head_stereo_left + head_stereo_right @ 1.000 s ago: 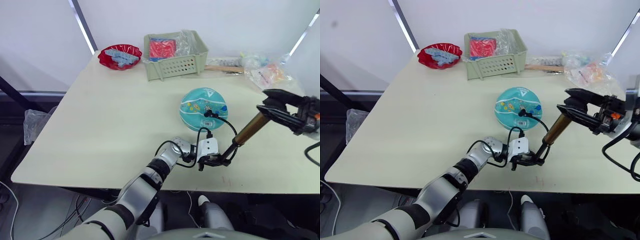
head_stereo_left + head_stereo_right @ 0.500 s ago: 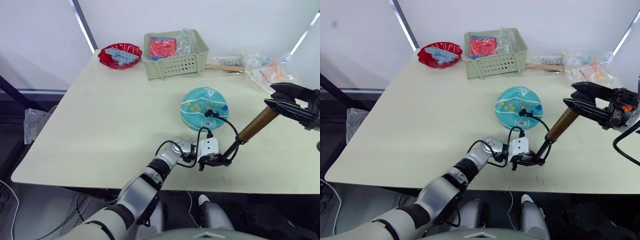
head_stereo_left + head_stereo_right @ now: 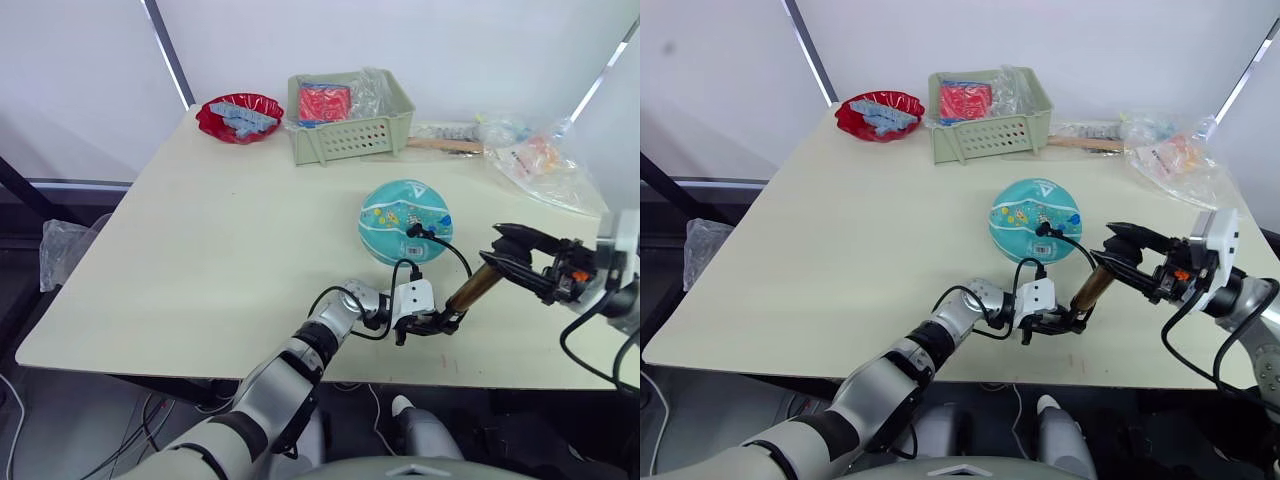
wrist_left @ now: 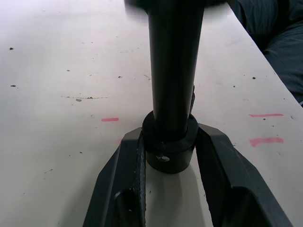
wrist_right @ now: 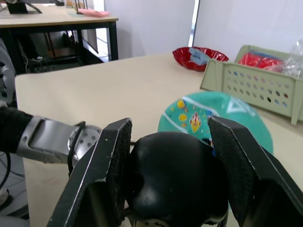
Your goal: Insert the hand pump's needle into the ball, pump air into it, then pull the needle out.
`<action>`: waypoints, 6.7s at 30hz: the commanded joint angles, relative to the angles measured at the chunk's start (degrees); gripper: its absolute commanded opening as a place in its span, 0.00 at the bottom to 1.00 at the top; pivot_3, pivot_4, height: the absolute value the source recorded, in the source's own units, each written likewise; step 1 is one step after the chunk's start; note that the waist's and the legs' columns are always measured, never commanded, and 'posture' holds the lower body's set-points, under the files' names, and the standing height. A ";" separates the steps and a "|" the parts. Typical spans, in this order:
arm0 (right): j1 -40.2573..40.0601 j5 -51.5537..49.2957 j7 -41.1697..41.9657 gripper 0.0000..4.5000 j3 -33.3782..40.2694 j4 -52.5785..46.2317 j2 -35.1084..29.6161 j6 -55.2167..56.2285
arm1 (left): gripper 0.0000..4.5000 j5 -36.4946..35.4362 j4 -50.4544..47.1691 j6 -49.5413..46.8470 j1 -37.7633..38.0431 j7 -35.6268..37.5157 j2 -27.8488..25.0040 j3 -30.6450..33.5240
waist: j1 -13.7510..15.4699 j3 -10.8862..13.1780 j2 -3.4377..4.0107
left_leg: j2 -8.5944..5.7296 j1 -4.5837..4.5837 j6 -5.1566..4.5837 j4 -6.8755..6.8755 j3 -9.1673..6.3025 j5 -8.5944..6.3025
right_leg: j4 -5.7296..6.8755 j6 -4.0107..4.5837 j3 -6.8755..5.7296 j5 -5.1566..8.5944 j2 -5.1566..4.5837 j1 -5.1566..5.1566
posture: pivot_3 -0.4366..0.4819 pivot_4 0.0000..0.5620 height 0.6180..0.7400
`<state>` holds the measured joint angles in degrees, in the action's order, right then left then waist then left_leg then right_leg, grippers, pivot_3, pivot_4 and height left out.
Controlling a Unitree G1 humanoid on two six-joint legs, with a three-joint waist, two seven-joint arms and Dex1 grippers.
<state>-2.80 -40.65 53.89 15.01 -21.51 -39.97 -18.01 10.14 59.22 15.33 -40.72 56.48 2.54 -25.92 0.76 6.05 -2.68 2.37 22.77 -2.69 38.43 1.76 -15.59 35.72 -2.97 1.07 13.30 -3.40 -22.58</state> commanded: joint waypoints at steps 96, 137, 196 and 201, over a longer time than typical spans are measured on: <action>12.54 -15.95 0.54 0.46 22.51 0.92 -19.02 -13.86 | 0.23 5.79 7.97 -3.52 1.93 0.43 -1.75 -3.02 | 0.09 0.93 1.26 | -0.21 0.91 0.01 -0.09 -0.32 0.00 | -0.80 -0.15 -0.59 -0.02 -0.76 -0.12 | 0.48 0.27 0.98; -2.67 8.53 1.62 0.44 -4.34 4.95 1.51 2.41 | 0.23 5.93 7.89 -3.28 1.85 0.06 -2.13 -3.11 | -0.09 -0.19 0.26 | -0.09 -0.03 0.24 -0.52 -0.61 -0.13 | -0.88 0.01 -0.79 0.08 -0.74 0.64 | 0.48 0.27 0.98; -5.11 14.35 1.69 0.44 -10.37 9.82 0.85 3.53 | 0.23 5.87 9.08 -2.83 0.84 -0.66 -2.33 -2.72 | -0.16 -0.10 0.09 | -0.09 -0.08 0.25 -0.62 -0.64 -0.13 | -0.95 0.03 -0.83 0.11 -0.76 0.70 | 0.48 0.27 0.98; -4.64 12.34 1.07 0.44 -8.36 8.38 1.70 4.02 | 0.23 5.79 9.26 -2.77 0.74 -0.77 -2.46 -2.59 | -0.17 -0.23 -0.06 | -0.08 -0.17 0.29 -0.69 -0.61 -0.16 | -0.95 0.08 -1.10 0.12 -0.97 0.70 | 0.48 0.27 0.98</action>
<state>-4.65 -29.95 54.41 9.99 -16.80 -38.31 -10.94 11.01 62.60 16.55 -41.97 56.61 3.71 -26.12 0.59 5.83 -2.73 2.29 22.58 -2.39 37.74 1.17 -15.74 34.78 -2.89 -0.11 13.42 -4.44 -21.88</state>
